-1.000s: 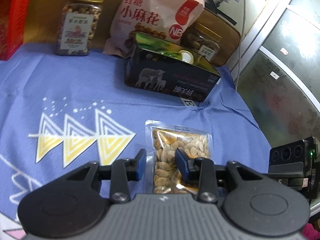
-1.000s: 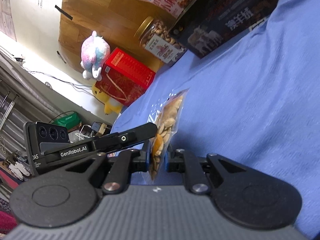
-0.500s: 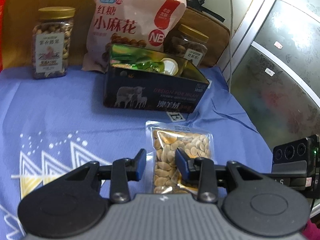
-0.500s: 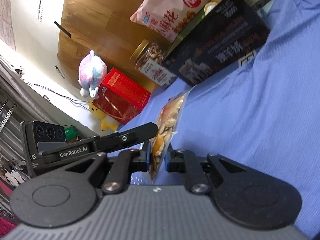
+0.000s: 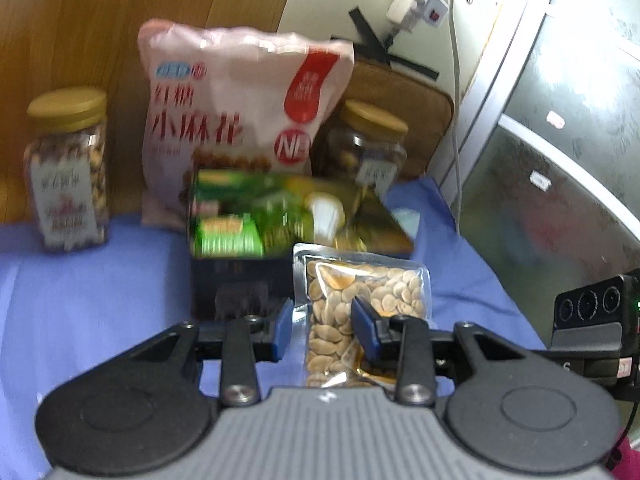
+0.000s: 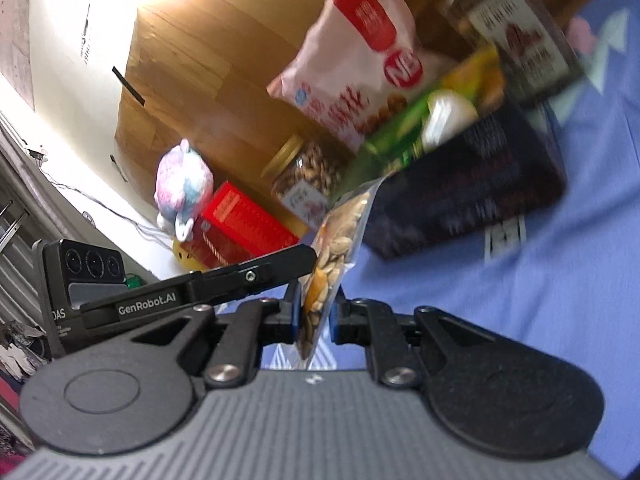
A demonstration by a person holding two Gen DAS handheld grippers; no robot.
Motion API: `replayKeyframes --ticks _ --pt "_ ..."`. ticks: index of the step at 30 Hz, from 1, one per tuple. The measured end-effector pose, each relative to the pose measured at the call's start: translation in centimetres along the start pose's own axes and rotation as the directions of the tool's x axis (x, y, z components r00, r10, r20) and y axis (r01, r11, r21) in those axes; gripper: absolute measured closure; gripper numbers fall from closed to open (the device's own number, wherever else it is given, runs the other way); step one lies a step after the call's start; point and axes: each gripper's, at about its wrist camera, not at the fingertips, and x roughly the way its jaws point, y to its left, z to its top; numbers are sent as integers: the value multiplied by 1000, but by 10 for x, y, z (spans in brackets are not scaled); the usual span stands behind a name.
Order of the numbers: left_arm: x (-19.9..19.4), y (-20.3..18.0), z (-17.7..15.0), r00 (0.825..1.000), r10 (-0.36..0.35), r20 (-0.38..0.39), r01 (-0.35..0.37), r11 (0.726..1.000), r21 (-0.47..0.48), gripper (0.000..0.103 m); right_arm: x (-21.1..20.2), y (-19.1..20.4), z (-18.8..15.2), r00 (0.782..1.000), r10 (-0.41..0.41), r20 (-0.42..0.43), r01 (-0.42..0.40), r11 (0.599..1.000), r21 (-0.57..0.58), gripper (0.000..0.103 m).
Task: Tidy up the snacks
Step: 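Carry the almond packet into the black tin and open both tools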
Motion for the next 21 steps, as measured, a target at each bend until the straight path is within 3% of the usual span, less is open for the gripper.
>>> replayKeyframes --ticks 11,14,16,17,21 --pt "47 21 66 995 76 71 -77 997 5 69 53 -23 72 1000 -4 22 5 998 -60 86" --pt "68 30 68 994 101 29 -101 995 -4 69 70 -26 78 995 -103 9 103 984 -143 84" --pt "81 35 65 994 111 -7 -111 994 -12 69 76 -22 76 967 -252 46 255 934 -251 80" --pt "86 37 62 993 116 -19 -116 993 -15 69 75 -20 74 954 -289 75 298 910 -286 76" --pt "92 44 54 992 120 -37 -122 992 -31 66 51 -18 69 935 -303 184 345 898 -274 58"
